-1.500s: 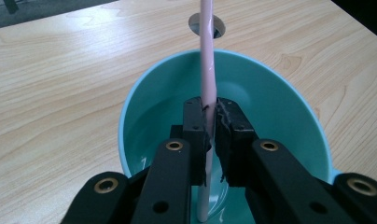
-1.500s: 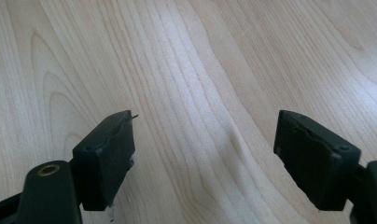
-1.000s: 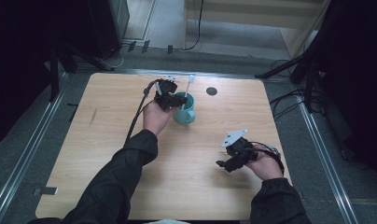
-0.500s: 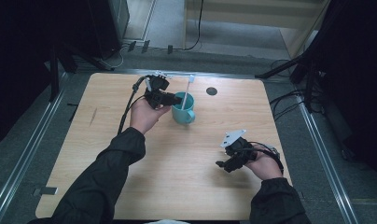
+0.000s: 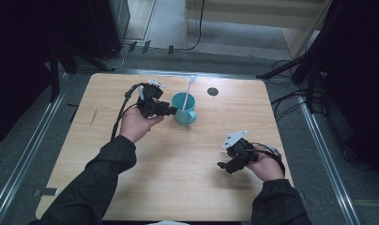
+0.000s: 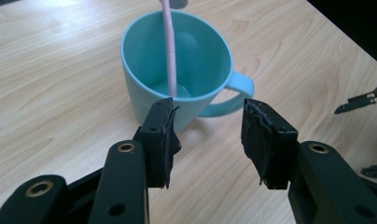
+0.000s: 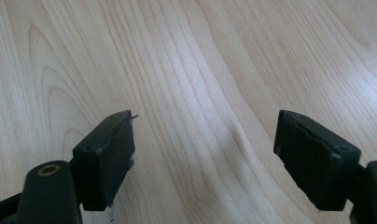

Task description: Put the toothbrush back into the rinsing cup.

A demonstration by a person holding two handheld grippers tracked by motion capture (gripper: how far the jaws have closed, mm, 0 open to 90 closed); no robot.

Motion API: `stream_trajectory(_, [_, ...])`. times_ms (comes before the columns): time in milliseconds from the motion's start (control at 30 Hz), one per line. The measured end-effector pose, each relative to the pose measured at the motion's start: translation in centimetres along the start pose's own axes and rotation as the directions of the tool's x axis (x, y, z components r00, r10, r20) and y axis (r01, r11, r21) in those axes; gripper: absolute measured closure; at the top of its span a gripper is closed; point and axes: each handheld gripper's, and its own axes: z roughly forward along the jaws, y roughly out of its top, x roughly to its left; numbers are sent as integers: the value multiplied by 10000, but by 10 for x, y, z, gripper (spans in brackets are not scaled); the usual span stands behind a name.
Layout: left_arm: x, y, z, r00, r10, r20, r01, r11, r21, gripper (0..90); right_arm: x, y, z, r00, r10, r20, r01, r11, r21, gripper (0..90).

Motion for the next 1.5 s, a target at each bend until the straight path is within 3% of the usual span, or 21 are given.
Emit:
stream_trajectory(367, [3,-22,-7,9999,17,167,-23,9994,347,502,0,-2,-1,10000,46,12,-46,10000,29,203])
stream_trajectory(633, [6,-37,-12,9995,-125,304,116,9995,303,474,0,-2,0,10000,12,0,-12,10000,55,203])
stream_trajectory(767, [7,-44,-12,9997,-142,202,133,9989,444,464,0,-2,0,10000,26,17,-26,10000,68,203])
stream_trajectory(900, [10,-57,-16,9985,-284,471,265,9988,421,463,0,-2,-1,9999,104,91,-105,9999,68,203])
stream_trajectory(1233, [11,-80,-25,9992,-16,390,-8,9982,602,429,-1,-4,-3,9998,210,64,-210,9998,6,203])
stream_trajectory(1500, [11,-95,-36,9993,-95,367,76,9987,511,405,-1,-5,-5,9998,195,100,-195,9998,-20,203])
